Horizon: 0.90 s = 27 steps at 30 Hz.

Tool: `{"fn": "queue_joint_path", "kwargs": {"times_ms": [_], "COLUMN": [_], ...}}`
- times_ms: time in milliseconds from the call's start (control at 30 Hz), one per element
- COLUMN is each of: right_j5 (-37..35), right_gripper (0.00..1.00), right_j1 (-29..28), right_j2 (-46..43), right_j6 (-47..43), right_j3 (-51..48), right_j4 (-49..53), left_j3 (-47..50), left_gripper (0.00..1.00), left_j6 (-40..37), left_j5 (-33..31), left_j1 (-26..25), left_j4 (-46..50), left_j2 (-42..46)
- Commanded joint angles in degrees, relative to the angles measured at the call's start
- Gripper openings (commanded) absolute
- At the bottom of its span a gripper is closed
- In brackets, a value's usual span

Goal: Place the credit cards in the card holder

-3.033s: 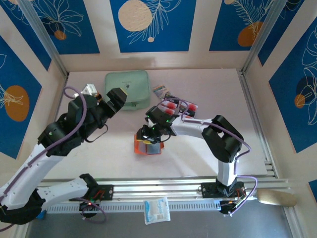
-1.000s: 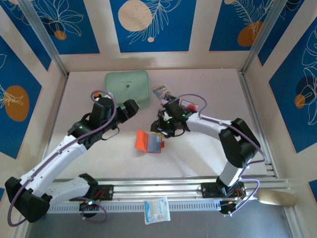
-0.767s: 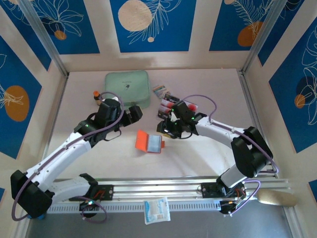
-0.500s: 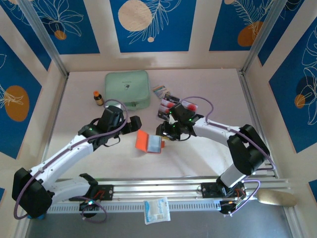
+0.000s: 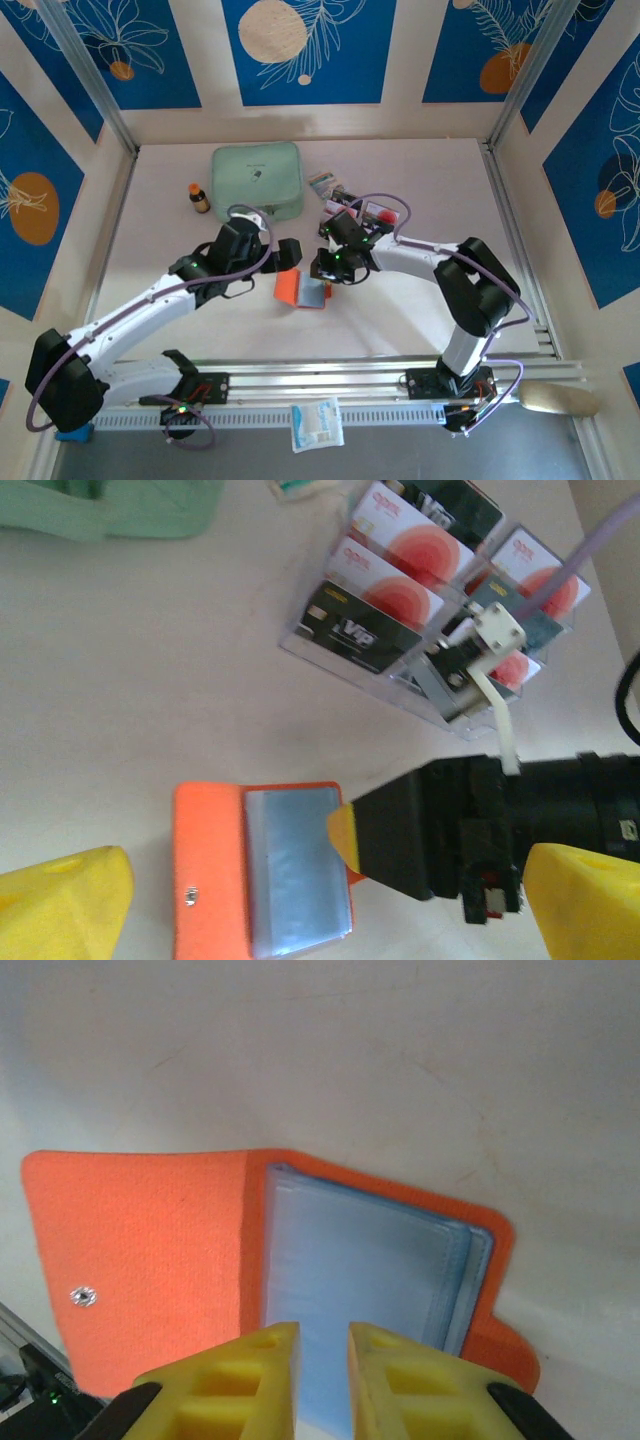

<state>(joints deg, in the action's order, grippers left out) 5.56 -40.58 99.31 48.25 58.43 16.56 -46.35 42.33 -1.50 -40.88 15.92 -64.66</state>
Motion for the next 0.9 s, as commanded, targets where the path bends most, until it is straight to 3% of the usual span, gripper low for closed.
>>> {"fn": "queue_joint_path", "kwargs": {"times_ms": [0,300,567,867], "right_j5": [0.38,2.86,5.33,8.96], "right_gripper": [0.18,0.16,0.12,0.09], "right_j1": [0.89,2.06,2.17,1.99], "right_j2": [1.63,4.26,5.9,8.11], "right_j6": [-1.06,-0.85,-0.44,0.65], "right_j3": [1.42,0.55,0.02,0.34], "right_j4": [0.75,-1.69,-3.58,-5.89], "left_j3": [3.44,11.51,14.51,19.36], "left_gripper": [1.0,0.98,0.88,0.87], "left_j6": [1.78,4.5,2.6,0.59], "left_j5": [2.94,7.68,8.74,5.54], "left_j1": [-1.17,-1.31,-1.31,-1.36], "left_j4": [-7.39,-21.06,-22.36,-23.5], "left_j2": [-1.21,-3.32,-6.89,-6.88]}}
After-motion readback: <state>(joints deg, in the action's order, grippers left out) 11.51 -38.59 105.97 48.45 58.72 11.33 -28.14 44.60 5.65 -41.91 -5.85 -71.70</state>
